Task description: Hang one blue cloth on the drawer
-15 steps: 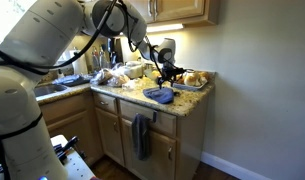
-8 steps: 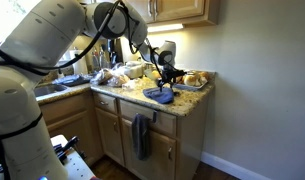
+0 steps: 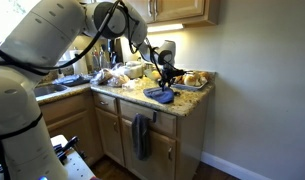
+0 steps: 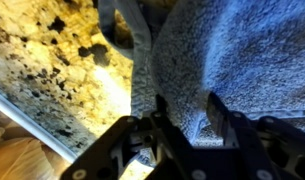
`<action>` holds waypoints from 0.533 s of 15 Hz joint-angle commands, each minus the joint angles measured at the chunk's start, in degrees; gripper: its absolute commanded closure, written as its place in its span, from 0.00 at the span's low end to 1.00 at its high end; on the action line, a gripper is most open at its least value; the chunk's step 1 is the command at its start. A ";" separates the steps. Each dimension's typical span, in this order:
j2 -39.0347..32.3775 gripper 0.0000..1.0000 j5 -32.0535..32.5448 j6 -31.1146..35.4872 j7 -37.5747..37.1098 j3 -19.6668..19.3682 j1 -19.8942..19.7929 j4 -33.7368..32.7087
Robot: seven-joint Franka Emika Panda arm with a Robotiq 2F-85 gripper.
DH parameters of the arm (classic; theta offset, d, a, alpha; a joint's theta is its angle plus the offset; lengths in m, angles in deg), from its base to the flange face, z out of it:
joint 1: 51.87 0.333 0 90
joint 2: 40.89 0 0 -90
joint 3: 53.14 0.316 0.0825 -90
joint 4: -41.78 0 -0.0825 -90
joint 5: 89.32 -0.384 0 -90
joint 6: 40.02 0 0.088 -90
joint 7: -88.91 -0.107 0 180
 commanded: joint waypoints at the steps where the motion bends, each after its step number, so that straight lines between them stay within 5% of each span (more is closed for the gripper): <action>1: 2.84 0.84 0.10 2.04 1.30 -0.24 -0.28 3.57; 5: 5.13 0.94 -0.04 2.69 -3.67 -1.65 0.43 6.07; 8: 8.19 0.91 -0.90 2.49 -9.13 -2.03 0.31 8.72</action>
